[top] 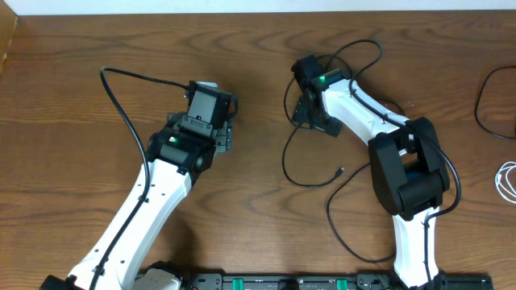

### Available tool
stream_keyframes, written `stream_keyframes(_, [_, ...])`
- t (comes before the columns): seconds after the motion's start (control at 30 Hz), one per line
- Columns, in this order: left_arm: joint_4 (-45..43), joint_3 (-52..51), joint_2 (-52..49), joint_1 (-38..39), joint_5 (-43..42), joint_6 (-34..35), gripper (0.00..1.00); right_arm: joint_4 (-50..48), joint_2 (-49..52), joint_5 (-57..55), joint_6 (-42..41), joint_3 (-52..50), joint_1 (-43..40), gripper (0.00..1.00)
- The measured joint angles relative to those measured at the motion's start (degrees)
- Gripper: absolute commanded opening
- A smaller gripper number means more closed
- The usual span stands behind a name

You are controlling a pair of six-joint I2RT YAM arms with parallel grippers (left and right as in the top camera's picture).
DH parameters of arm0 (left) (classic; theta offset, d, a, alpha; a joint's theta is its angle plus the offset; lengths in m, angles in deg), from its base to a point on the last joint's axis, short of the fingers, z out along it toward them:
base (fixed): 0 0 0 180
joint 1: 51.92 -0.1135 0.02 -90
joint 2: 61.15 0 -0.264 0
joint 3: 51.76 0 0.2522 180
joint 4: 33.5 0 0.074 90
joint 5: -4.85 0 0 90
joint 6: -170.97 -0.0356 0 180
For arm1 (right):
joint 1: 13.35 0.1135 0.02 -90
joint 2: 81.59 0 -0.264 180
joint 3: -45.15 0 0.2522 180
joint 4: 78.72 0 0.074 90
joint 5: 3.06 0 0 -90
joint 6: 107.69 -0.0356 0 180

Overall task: Untangle cables
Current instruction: 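Lower and grasp a black cable strand with the right gripper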

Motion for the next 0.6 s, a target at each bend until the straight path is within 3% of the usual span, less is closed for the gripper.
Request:
stream_keyframes(0.1, [0.0, 0.0, 0.0, 0.0, 0.0, 0.0, 0.83, -0.04, 0.0, -0.04, -0.17, 0.0, 0.02, 0.64])
stream_keyframes(0.23, [0.02, 0.0, 0.0, 0.0, 0.0, 0.0, 0.83, -0.15, 0.02, -0.13, -0.46, 0.0, 0.02, 0.61])
stream_keyframes(0.33, [0.02, 0.0, 0.0, 0.0, 0.0, 0.0, 0.83, -0.17, 0.02, -0.15, -0.66, 0.0, 0.02, 0.5])
stream_keyframes(0.5, [0.0, 0.0, 0.0, 0.0, 0.0, 0.0, 0.83, -0.46, 0.02, -0.17, -0.66, -0.02, 0.02, 0.43])
stream_keyframes(0.6, [0.0, 0.0, 0.0, 0.0, 0.0, 0.0, 0.83, -0.52, 0.02, -0.17, -0.5, -0.02, 0.02, 0.28])
